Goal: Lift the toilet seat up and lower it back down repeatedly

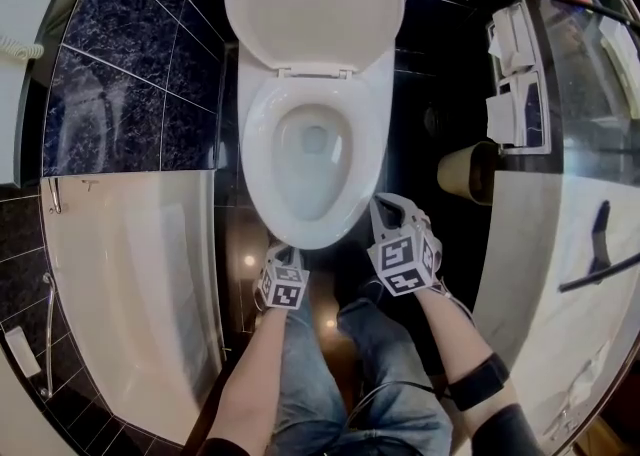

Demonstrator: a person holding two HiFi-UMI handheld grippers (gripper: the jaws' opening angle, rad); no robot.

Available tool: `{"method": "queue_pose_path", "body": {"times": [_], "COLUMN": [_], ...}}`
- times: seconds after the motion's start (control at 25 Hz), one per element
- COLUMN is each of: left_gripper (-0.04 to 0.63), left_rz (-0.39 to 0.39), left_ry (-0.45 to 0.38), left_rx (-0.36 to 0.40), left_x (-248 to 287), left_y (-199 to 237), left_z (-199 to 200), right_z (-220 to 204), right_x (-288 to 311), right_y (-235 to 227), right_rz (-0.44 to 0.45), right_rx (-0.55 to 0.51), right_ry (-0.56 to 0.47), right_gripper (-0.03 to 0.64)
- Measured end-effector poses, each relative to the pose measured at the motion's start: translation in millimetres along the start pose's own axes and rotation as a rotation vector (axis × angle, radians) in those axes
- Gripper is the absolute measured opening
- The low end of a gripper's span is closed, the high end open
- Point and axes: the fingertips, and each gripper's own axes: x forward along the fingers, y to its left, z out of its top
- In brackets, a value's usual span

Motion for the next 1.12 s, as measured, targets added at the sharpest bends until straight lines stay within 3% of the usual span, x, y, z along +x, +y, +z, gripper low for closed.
{"method": "queue_pose_path", "body": {"times": [0.24,0.48,0.68,1.12], "left_gripper": [-0.005,-0.005,-0.005,-0.005], "left_rz": [0.016,0.032,0.054,0.088], "left_ry": [-0.04,-0.155,-0.277,-0.565], "left_rx": [0.001,-0.012,0.026,0.124], "left_x": [-15.5,-65.0,-163.8,-426.4], "left_y": [-1.1,4.7,1.9,-1.9], "left_z": [6.5,58.0,129.9,282.5], "right_z": [11.4,36.8,87.3,231.0], "right_x": [-2.9,-27.3,-82.1,-256.8], "right_y": [-1.3,-0.3,-8.8,-29.9], "right_rz": [0.003,0.002,-0.002,-0.016], "right_rx": [-0.005,0.003,0.049,0.138], "right_ry": [-0.008,-0.022,-0.079,-0.31], "right_gripper": [0.018,0.018,0.018,0.018]}}
